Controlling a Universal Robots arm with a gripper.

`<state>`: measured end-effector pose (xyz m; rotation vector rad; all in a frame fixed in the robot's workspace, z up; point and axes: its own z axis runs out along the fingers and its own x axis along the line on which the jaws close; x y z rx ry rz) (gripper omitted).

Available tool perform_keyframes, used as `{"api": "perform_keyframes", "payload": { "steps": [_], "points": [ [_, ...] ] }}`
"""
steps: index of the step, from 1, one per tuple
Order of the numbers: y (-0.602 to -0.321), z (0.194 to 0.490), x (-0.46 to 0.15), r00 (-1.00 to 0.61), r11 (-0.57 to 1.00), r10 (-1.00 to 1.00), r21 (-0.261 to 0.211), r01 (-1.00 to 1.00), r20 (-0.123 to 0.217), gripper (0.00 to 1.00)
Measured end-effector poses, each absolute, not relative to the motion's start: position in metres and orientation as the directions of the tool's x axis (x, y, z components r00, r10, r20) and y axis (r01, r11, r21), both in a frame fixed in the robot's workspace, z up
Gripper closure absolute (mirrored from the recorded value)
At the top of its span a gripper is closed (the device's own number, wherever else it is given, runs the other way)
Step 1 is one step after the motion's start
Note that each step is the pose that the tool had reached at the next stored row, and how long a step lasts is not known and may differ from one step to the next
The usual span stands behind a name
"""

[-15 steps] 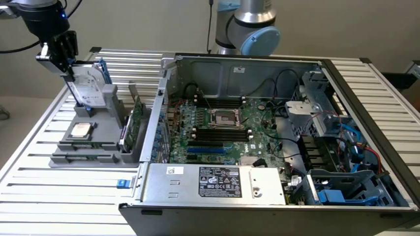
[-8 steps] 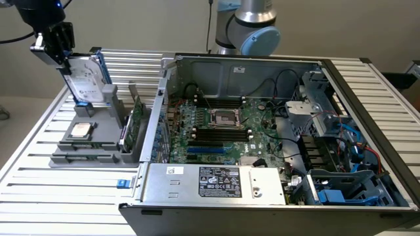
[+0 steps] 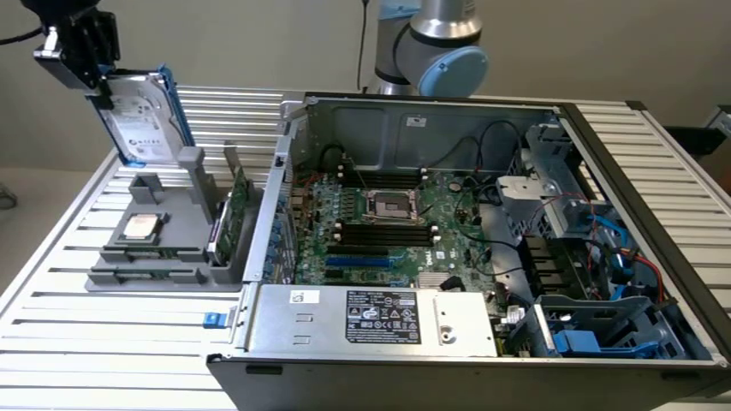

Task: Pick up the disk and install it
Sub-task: 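Pick up the disk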

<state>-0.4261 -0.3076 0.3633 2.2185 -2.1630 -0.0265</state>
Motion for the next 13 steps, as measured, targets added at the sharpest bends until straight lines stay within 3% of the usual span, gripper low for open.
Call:
{"api": "perform_keyframes", "payload": {
  "steps": [13],
  "points": [
    [-0.308, 0.420, -0.399, 0.026, -0.025, -1.000, 0.051, -0.998, 0.016, 0.67]
  ]
}}
